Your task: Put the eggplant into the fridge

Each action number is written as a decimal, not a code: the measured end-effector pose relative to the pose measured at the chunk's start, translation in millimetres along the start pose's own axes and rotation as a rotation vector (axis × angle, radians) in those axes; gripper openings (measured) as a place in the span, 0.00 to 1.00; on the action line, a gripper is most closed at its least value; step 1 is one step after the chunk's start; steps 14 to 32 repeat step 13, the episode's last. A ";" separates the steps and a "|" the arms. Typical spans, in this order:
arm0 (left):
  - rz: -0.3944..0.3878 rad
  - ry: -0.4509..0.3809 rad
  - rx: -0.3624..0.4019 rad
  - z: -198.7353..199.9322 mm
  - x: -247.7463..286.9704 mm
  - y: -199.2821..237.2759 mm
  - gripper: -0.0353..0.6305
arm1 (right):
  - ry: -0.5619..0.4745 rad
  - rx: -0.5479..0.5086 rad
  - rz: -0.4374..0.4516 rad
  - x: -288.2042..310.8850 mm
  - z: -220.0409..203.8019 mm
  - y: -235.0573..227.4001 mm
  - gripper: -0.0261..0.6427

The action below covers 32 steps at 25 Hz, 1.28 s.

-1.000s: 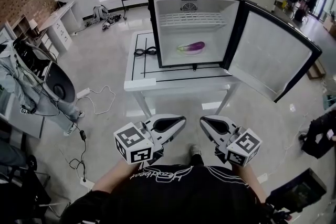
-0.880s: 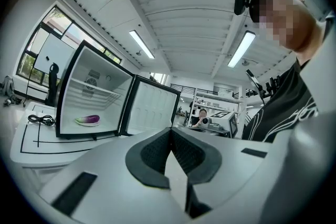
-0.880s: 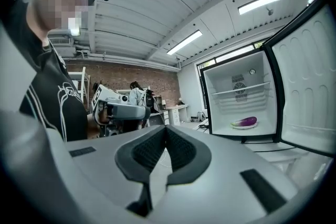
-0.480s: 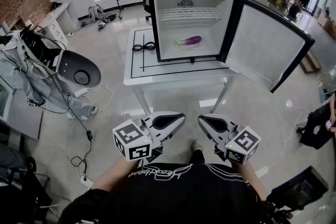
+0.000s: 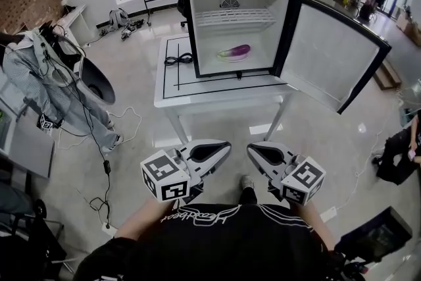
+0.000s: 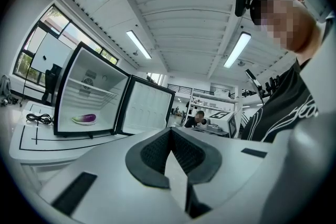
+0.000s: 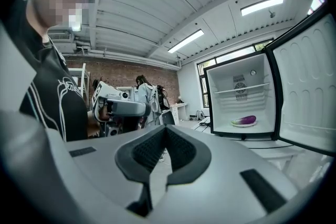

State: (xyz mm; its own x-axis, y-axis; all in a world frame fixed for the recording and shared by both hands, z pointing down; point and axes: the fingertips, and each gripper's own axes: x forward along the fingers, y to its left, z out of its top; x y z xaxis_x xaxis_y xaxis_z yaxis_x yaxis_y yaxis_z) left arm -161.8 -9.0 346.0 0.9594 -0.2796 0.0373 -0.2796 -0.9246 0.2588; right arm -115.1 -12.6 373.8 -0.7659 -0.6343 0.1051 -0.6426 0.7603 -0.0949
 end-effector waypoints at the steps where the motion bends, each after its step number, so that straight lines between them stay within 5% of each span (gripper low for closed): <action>1: -0.004 -0.001 -0.003 0.2 0.9 0.2 0.06 | -0.001 0.001 -0.002 -0.1 0.2 -0.9 0.05; 32: 0.004 0.004 0.001 -4.6 9.3 7.0 0.06 | 0.008 0.014 -0.010 -1.9 -9.0 -9.4 0.05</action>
